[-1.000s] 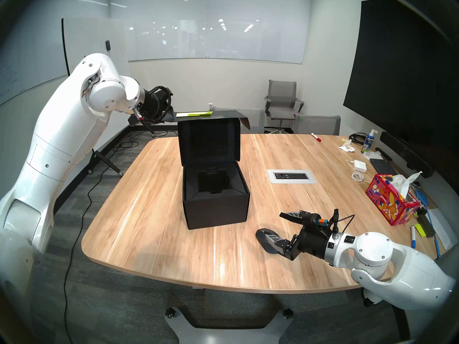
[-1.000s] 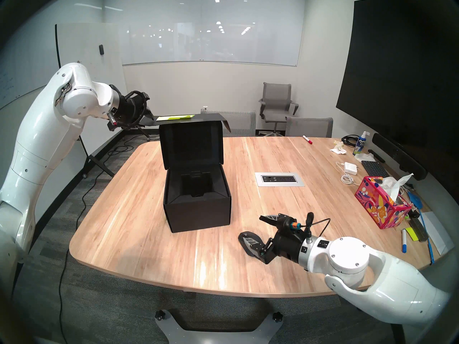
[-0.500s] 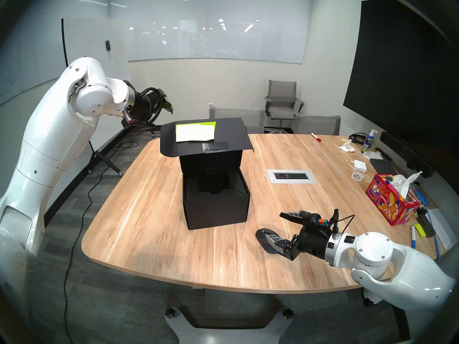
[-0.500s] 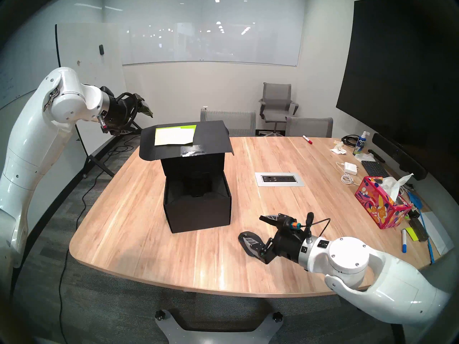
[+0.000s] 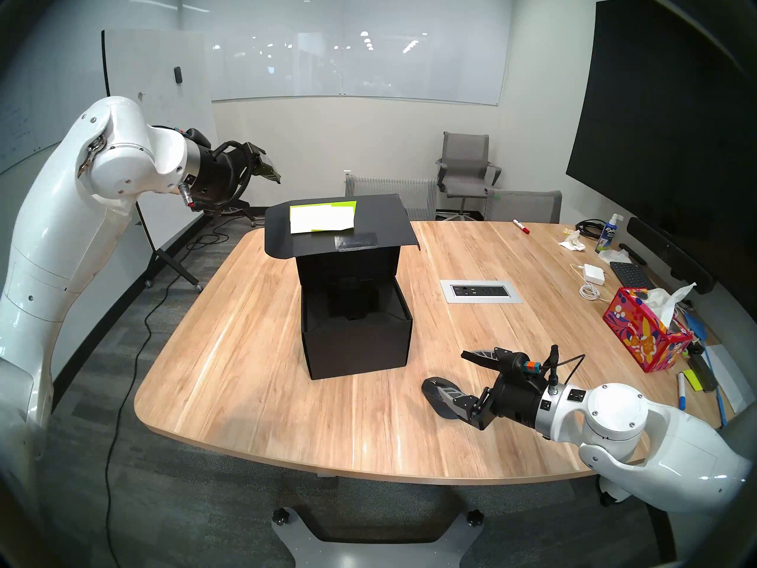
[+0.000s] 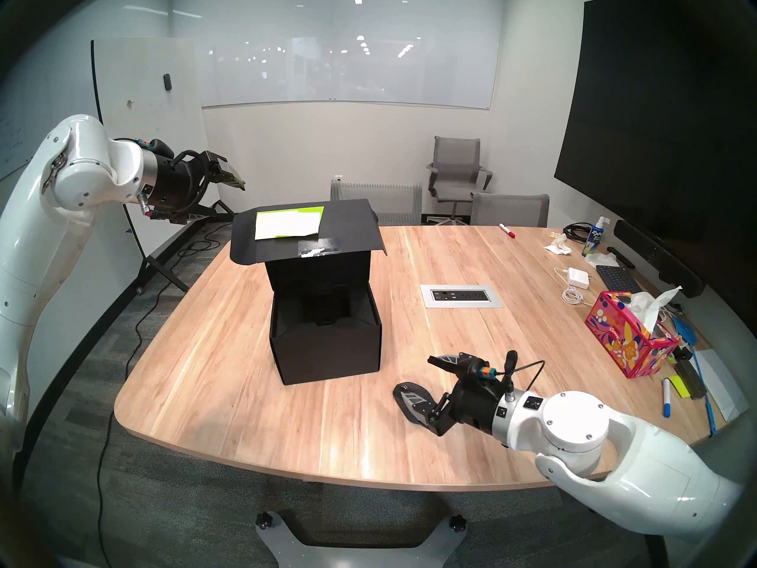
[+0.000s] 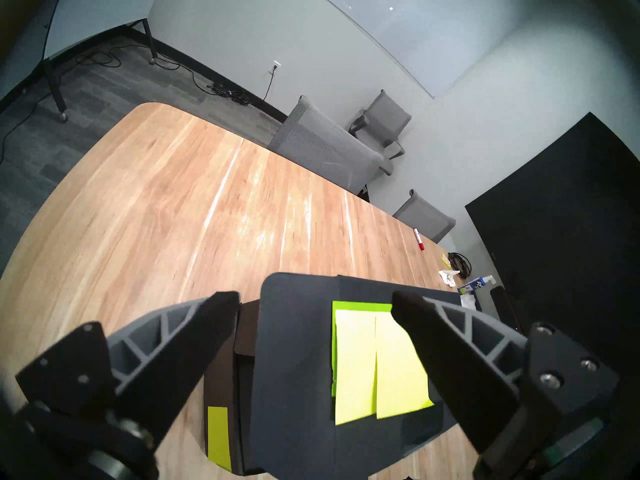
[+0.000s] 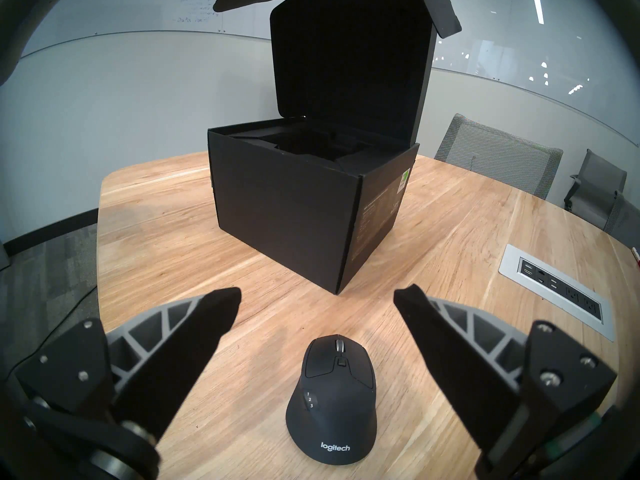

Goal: Open the box and place the mouse inside

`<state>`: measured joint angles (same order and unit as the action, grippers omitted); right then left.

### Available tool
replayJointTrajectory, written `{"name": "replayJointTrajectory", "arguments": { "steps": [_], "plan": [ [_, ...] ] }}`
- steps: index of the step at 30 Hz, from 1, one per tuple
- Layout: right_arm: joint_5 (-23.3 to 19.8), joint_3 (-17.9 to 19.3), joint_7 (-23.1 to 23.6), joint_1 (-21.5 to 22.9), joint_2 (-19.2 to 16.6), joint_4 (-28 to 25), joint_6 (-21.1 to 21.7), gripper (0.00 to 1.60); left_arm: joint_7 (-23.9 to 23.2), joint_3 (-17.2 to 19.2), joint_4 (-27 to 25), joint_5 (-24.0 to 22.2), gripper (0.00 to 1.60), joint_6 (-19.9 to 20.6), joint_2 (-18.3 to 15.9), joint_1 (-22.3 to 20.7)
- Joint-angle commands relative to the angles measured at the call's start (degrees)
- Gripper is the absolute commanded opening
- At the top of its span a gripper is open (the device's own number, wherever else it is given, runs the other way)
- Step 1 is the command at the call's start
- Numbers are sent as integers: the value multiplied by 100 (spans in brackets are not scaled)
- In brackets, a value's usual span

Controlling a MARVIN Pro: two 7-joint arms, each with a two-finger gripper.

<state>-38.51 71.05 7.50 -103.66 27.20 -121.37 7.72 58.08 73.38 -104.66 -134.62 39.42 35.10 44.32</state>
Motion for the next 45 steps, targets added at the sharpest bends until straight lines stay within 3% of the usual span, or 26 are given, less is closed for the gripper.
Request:
{"name": "replayJointTrajectory", "arguments": {
  "steps": [1,8,9,13,15,26,36,39,45],
  "plan": [
    [12,22,8,37,14,-84,-45,160,-443,505,-426,-84,160,205,-637,666],
    [13,22,8,36,14,-84,-47,160,-980,696,-650,4,160,338,-1025,1204],
    [13,23,8,36,14,-84,-47,160,-1156,804,-769,91,160,389,-1095,1436],
    [13,22,8,37,14,-84,-46,160,-1342,767,-907,118,160,425,-1259,1572],
    [13,22,8,37,14,-84,-45,160,-1577,940,-1093,176,160,448,-1446,1888],
    [12,22,8,37,14,-83,-45,160,-2216,1505,-1492,247,160,504,-1984,2774],
    [13,22,8,36,14,-84,-47,160,-2476,2033,-1718,385,160,565,-2021,3448],
    [13,22,8,37,14,-84,-47,160,-2484,2347,-1920,481,160,582,-1920,3815],
    [13,22,8,36,14,-84,-47,160,-2401,2638,-2166,559,160,628,-1750,4140]
  ]
}}
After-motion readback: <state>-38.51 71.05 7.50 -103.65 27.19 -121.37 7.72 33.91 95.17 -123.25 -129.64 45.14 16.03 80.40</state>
